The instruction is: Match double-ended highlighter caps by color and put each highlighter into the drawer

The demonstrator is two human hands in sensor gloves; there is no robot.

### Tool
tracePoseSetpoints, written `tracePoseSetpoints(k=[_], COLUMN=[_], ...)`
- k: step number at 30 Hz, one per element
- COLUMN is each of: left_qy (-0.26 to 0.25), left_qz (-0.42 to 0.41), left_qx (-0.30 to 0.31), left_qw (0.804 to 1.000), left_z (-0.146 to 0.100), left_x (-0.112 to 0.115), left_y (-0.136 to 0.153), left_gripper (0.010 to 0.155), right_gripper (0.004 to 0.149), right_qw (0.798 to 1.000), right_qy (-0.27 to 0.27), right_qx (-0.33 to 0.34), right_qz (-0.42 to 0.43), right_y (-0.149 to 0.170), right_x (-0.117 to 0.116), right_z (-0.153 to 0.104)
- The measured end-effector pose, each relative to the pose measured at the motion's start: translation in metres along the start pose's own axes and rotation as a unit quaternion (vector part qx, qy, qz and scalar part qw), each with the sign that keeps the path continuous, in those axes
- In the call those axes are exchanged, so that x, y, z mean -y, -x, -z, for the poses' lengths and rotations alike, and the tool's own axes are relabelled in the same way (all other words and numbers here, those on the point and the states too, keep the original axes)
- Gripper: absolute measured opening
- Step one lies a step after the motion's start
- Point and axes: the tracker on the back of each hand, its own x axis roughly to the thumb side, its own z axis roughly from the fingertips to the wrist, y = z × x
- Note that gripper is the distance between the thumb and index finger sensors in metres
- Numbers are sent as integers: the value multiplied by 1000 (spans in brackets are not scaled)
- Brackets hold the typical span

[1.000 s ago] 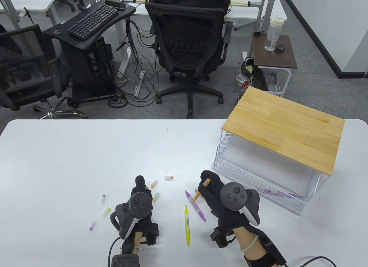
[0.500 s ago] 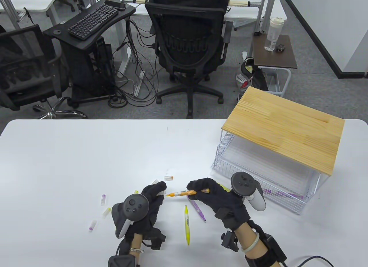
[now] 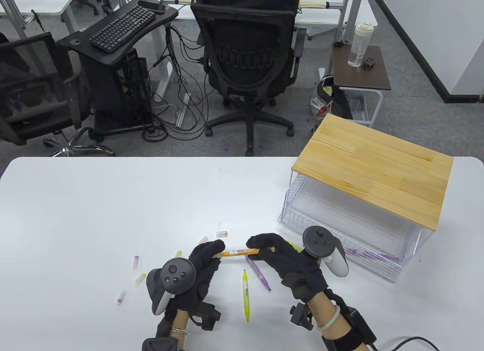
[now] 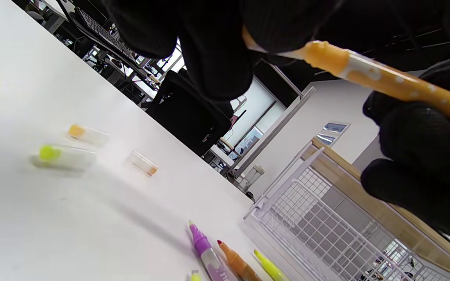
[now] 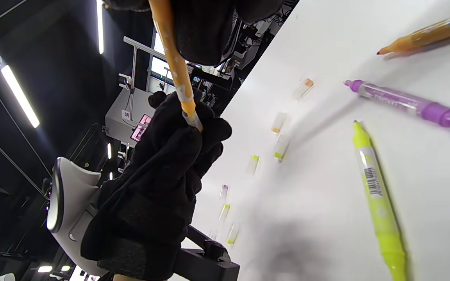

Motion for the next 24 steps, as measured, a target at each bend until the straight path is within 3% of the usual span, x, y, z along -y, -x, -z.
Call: tracePoseSetpoints(k=[5,10,18,24], left_qy=[-72,-60,-47,-50], left_qz=[-24,-83,-146,-143], left_qx=[19,19,35,43], left_qw=[997,995,988,987], left_z=[-5,-5,-7,-10], left_x=[-6,-12,-14,-16], left_y=[-2,4,-4,-11], left_gripper=[46,43,40,40], right_gripper=[46,48,46,46], right_qw=[997,989,949,962], right_qy=[54,91,185,163], right_qx=[-21,-24,-46,-42], right_qz=[-58,-114,-251,-217], right_y=[-3,-11,-19,-19], right_x=[1,0,-2,-3], right_z=[-3,-7,-14,-15])
